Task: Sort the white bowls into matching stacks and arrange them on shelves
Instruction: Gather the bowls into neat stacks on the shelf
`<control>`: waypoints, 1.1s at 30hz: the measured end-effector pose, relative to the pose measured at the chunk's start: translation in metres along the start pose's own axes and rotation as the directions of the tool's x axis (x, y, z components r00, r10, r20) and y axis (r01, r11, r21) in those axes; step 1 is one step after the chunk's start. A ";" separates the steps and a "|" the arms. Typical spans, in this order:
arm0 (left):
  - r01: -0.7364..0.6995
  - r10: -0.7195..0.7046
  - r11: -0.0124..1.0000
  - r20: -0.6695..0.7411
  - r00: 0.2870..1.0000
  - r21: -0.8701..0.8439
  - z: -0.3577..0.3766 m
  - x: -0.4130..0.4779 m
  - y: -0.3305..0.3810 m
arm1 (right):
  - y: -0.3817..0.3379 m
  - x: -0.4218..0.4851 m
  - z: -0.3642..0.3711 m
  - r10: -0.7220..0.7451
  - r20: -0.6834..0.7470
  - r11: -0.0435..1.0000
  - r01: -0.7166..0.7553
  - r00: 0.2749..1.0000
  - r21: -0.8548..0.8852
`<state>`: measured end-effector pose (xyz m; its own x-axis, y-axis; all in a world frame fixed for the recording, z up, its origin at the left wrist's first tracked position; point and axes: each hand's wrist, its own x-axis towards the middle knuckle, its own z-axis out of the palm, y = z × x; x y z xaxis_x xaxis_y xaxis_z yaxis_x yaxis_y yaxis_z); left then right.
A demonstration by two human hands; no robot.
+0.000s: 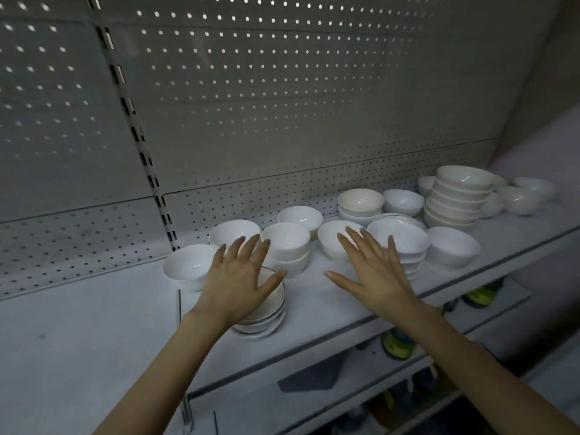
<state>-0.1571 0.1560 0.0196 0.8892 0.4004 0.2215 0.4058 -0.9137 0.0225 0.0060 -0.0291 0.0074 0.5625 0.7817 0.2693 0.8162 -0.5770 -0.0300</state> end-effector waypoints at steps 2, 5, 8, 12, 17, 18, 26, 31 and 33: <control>-0.020 0.020 1.000 0.004 1.000 -0.018 0.003 -0.001 0.016 | 0.014 -0.016 -0.002 0.041 -0.030 0.999 -0.040 0.999 0.030; -0.059 0.059 0.997 0.003 0.998 -0.057 0.004 0.000 0.039 | 0.042 -0.038 -0.009 0.114 -0.096 0.992 -0.108 0.989 0.066; -0.097 0.099 0.991 0.020 0.995 -0.090 0.005 0.007 0.060 | 0.073 -0.053 -0.014 0.187 -0.099 0.979 -0.177 0.977 0.100; -0.133 0.148 0.968 0.059 0.987 -0.211 0.015 0.024 0.096 | 0.118 -0.062 -0.009 0.278 -0.111 0.957 -0.265 0.954 0.120; -0.065 0.135 0.878 0.114 0.984 -0.474 0.043 0.054 0.139 | 0.157 -0.058 0.006 0.254 0.005 0.860 -0.229 0.967 0.455; -0.028 0.113 0.839 0.124 0.986 -0.544 0.050 0.060 0.147 | 0.162 -0.053 0.010 0.225 0.041 0.818 -0.211 0.974 0.535; 0.102 -0.052 0.433 0.088 0.995 -0.896 0.096 0.078 0.203 | 0.179 0.003 0.031 -0.067 0.127 0.436 -0.085 0.990 0.896; 0.072 -0.198 0.360 -0.001 0.980 -0.930 0.095 0.082 0.224 | 0.190 0.020 0.046 -0.191 0.128 0.319 -0.061 0.973 0.946; 0.080 -0.235 0.358 -0.007 0.972 -0.930 0.096 0.083 0.228 | 0.196 0.024 0.054 -0.241 0.141 0.297 -0.065 0.960 0.952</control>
<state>0.0296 -0.0125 -0.0505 0.7675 0.6032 0.2170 0.0193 -0.3601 0.9327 0.1870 -0.1108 -0.0445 0.3618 0.9232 0.1298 0.3317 0.0027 -0.9434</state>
